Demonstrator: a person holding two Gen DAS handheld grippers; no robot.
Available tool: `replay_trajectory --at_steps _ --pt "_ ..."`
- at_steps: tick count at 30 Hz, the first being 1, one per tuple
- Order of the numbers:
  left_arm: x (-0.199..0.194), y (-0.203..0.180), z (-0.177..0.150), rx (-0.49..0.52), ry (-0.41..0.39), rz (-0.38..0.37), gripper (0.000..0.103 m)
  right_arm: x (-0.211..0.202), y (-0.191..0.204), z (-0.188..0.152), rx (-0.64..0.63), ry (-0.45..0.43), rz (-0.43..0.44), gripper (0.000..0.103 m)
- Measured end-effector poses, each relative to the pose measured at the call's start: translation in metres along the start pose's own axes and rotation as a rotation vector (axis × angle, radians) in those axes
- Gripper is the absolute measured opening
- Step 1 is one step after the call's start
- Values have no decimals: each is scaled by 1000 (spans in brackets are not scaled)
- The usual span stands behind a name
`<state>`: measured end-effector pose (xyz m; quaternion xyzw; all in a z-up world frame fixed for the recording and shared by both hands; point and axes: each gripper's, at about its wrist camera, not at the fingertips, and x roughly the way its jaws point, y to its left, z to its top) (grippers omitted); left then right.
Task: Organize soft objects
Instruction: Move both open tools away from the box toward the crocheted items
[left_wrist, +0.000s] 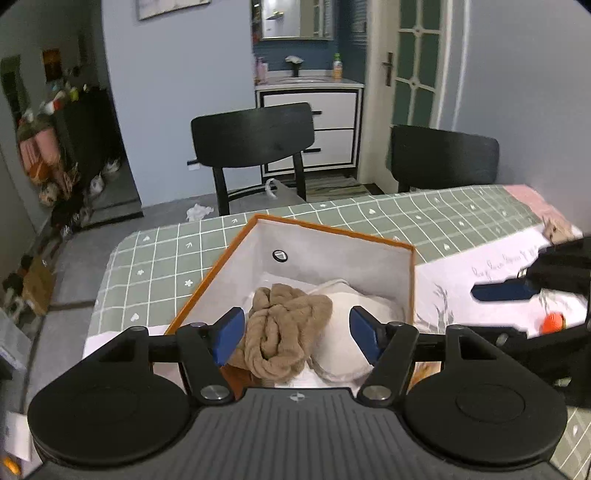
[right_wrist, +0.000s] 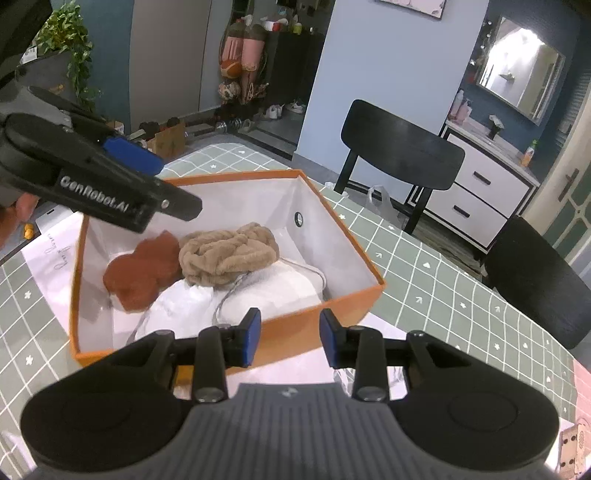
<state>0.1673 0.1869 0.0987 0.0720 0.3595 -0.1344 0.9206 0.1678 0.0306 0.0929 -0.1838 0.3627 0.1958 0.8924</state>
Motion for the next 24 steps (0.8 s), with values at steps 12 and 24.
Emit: replay_trajectory --at_steps 12,24 --pt "0 -52 -17 133 29 -65 78 -37 -7 -35 7 -19 13 38" --pt "11 -120 -33 265 72 -133 78 -52 -43 -101 95 6 3 38"
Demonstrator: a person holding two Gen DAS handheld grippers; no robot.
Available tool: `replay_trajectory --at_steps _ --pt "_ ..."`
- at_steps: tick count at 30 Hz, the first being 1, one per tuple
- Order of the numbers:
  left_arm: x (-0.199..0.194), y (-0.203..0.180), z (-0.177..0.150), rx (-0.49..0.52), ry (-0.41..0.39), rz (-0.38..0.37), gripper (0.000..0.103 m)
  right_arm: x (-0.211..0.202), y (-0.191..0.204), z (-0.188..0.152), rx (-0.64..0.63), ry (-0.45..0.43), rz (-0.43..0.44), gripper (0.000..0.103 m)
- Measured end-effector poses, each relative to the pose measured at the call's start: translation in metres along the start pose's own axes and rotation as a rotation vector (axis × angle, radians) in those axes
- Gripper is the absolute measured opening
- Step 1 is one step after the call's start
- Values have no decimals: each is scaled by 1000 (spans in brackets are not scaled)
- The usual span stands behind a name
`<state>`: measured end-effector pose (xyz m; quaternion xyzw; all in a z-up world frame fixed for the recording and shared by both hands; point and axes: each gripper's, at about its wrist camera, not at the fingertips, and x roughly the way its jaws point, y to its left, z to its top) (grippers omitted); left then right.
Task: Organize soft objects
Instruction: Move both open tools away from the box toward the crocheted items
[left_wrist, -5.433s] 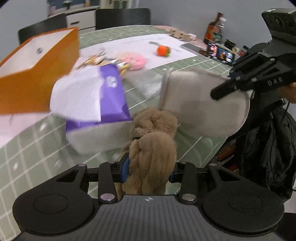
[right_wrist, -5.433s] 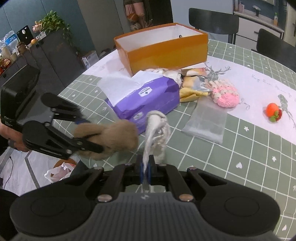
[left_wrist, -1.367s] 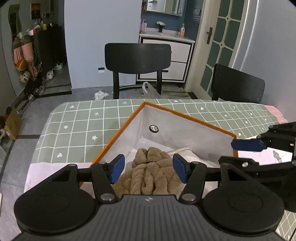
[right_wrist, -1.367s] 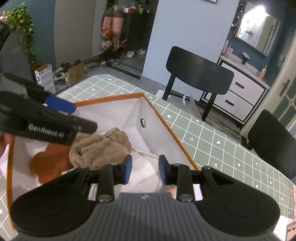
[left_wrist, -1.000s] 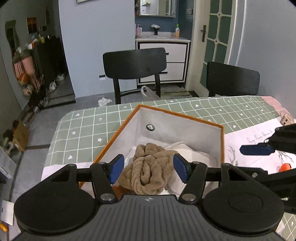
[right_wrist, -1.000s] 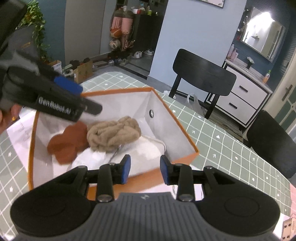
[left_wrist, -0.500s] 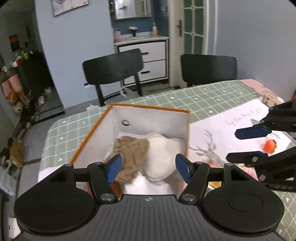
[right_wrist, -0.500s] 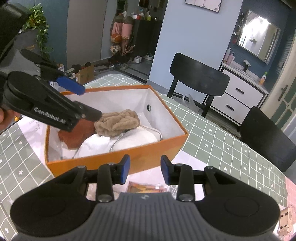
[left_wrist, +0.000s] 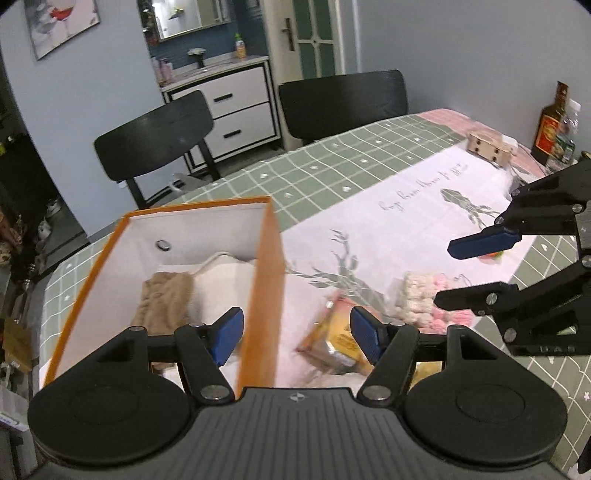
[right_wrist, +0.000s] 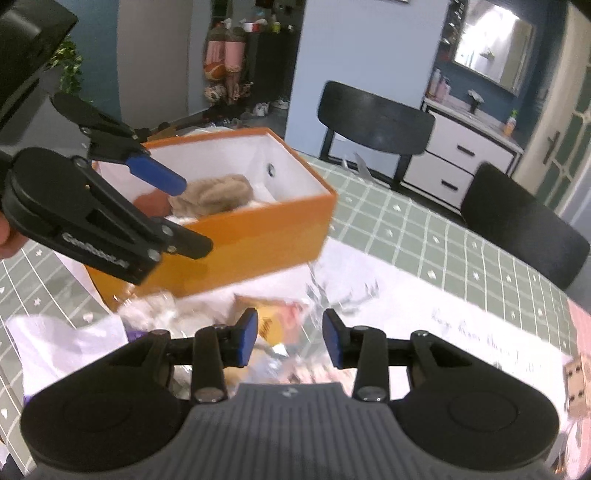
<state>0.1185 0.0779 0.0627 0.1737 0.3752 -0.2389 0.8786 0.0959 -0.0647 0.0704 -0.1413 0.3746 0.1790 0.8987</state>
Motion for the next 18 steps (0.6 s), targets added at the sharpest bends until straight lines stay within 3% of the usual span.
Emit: replay_trajectory --at_steps 18 --pt "52 -96 18 152 73 -74 78 -30 -107 -94 311 -65 -44 45"
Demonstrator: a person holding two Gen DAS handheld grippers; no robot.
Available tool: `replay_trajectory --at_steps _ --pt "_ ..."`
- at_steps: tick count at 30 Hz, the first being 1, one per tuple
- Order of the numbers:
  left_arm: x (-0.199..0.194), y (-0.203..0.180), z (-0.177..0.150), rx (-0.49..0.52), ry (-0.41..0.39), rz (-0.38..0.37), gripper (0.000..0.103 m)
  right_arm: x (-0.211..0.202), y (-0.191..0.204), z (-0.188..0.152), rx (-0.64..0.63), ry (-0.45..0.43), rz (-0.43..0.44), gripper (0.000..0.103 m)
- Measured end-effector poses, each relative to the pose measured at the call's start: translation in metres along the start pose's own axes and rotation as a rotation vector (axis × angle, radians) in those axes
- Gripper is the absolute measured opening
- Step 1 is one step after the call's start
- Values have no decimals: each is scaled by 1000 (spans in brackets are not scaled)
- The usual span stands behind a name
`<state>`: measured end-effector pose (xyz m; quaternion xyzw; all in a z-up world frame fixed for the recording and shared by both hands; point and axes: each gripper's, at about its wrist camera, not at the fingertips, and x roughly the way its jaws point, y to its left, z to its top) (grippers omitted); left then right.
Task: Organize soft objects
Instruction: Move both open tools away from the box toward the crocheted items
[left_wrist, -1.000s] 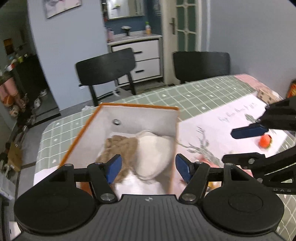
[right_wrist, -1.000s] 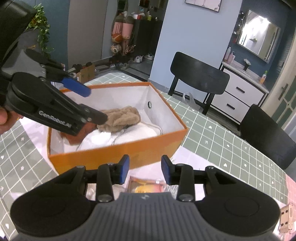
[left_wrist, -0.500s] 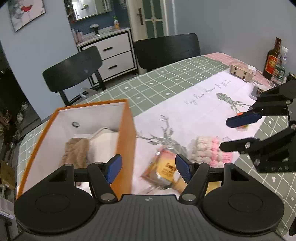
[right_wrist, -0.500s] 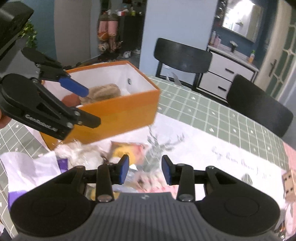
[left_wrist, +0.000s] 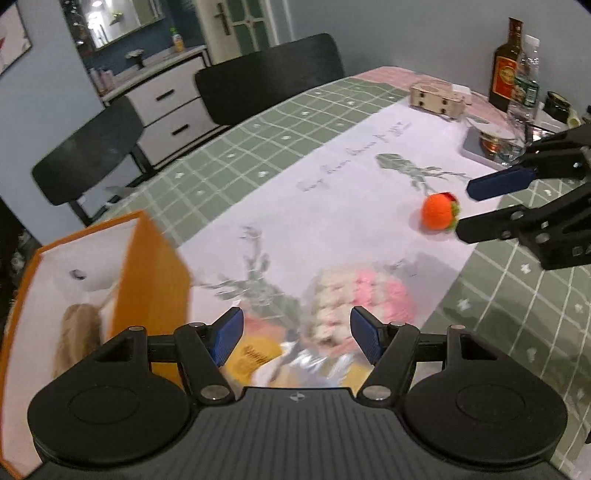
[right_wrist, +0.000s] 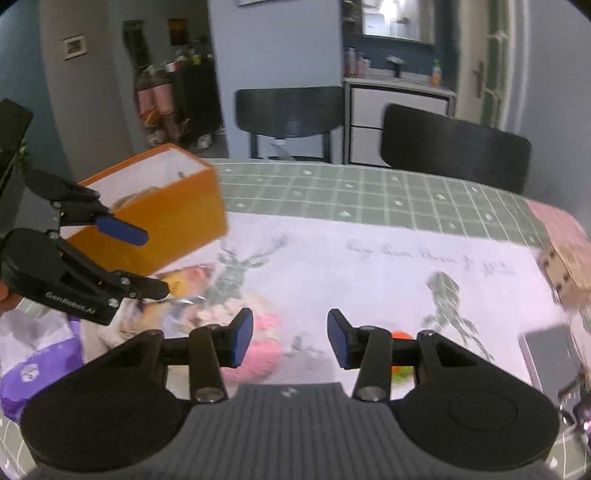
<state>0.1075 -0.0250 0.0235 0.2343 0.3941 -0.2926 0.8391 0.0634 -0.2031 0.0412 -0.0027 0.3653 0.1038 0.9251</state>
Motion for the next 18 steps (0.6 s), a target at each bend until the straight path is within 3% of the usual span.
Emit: replay_trajectory --at_steps 8,18 --pt "29 -41 11 42 19 -82 80 19 -37 -21 95 40 -8 45" --pt "62 -57 12 45 73 -93 80 18 -72 -29 167 -4 -65 51"
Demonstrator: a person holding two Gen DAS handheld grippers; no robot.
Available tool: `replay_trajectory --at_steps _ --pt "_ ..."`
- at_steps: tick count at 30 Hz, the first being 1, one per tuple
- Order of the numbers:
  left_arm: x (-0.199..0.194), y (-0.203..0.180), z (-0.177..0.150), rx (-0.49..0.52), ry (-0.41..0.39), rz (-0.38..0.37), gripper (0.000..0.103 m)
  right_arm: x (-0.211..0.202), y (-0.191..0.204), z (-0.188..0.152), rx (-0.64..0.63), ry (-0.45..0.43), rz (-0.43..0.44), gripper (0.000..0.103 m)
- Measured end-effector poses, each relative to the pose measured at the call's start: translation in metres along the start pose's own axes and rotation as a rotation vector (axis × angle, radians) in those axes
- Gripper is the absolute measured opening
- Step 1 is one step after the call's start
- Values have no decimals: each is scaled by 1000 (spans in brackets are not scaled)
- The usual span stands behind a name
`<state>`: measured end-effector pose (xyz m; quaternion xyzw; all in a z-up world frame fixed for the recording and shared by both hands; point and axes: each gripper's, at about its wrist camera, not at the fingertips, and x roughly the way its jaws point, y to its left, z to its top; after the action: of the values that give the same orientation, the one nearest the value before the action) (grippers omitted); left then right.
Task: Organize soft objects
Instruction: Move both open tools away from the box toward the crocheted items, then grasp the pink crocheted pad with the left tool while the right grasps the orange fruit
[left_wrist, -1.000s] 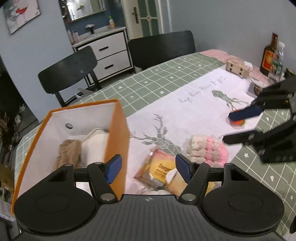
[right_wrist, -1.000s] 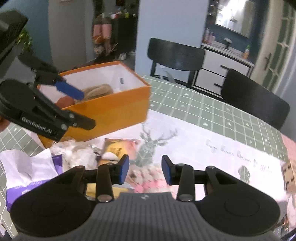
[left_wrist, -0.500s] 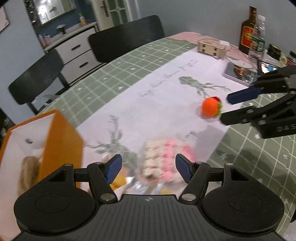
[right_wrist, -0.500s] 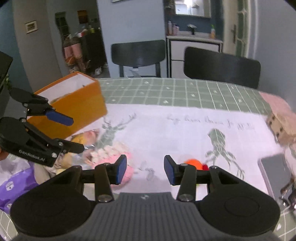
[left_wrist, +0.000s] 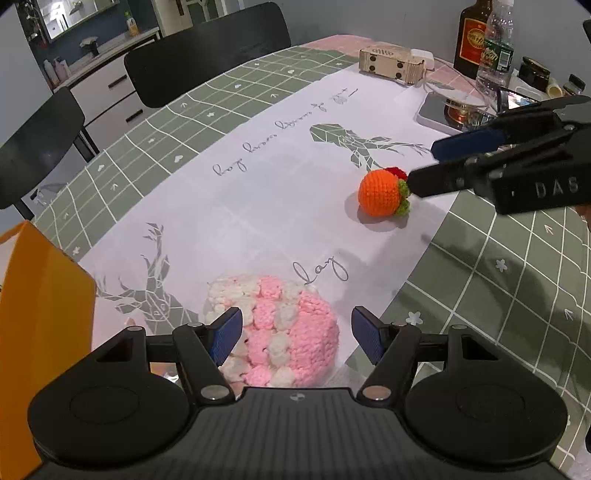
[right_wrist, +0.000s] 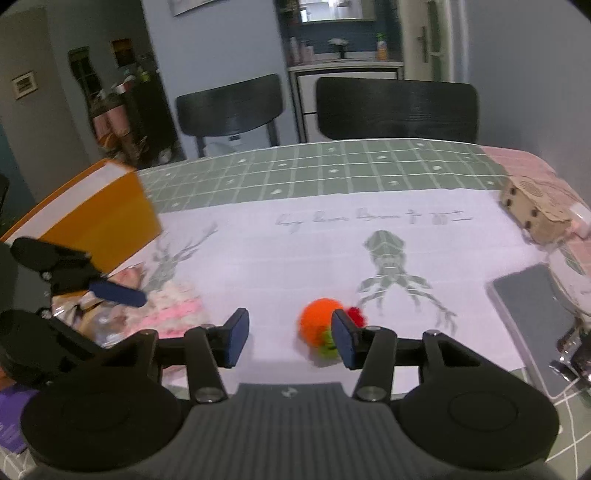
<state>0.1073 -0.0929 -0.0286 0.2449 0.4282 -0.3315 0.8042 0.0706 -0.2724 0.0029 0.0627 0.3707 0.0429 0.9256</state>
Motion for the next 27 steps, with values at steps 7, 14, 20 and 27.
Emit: replay_trajectory --at_steps 7,14,20,27 --pt "9 -3 -1 -1 15 3 84 18 -22 -12 43 -31 -26 66" --pt "13 -11 -2 40 22 34 87 40 -15 -25 35 -12 -6 66" --pt "27 -20 -5 120 55 126 88 48 -5 -29 5 -75 -52 66" --pt "34 -27 -4 164 58 154 81 60 -10 -27 -6 -74 -66 66"
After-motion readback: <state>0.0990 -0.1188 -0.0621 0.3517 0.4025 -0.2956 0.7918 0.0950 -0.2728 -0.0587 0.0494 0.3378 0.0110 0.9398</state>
